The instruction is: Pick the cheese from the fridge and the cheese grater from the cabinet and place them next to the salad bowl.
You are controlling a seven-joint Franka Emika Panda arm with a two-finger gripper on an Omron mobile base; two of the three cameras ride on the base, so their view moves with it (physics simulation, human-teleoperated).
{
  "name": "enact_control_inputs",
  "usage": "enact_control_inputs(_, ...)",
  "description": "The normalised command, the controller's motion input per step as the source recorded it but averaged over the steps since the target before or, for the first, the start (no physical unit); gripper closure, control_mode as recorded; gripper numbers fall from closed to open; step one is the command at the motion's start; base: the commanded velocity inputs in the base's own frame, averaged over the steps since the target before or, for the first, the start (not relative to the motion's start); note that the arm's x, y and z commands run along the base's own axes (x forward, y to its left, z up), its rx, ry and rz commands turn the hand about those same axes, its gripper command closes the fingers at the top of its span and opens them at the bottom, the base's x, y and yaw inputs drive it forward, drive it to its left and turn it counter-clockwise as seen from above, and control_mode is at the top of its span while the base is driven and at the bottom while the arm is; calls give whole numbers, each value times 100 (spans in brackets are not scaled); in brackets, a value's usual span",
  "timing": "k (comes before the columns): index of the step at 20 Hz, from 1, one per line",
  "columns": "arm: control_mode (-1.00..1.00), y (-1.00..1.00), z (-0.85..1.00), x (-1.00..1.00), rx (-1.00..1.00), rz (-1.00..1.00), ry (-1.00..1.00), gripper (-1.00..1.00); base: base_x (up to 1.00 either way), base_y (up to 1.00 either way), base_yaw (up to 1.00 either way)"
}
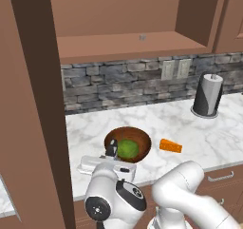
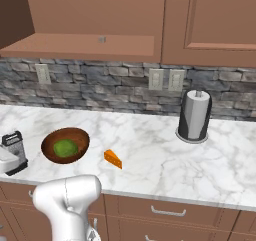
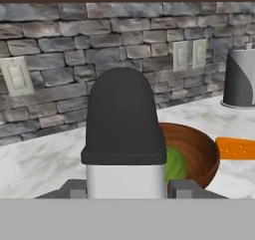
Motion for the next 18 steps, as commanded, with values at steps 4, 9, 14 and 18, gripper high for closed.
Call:
enact_control_inputs(4,-100,0,-29,15,-1,-1,-3,100,0,0,0)
enact_control_inputs(9,-100,0,-26,22,-2,-3,-2,100,0,0,0)
enact_control_inputs(14,-100,0,-10,20,0,-1,-1,100,0,0,0)
enact_control_inputs(18,-100,0,-17,21,0,-1,0,100,0,0,0)
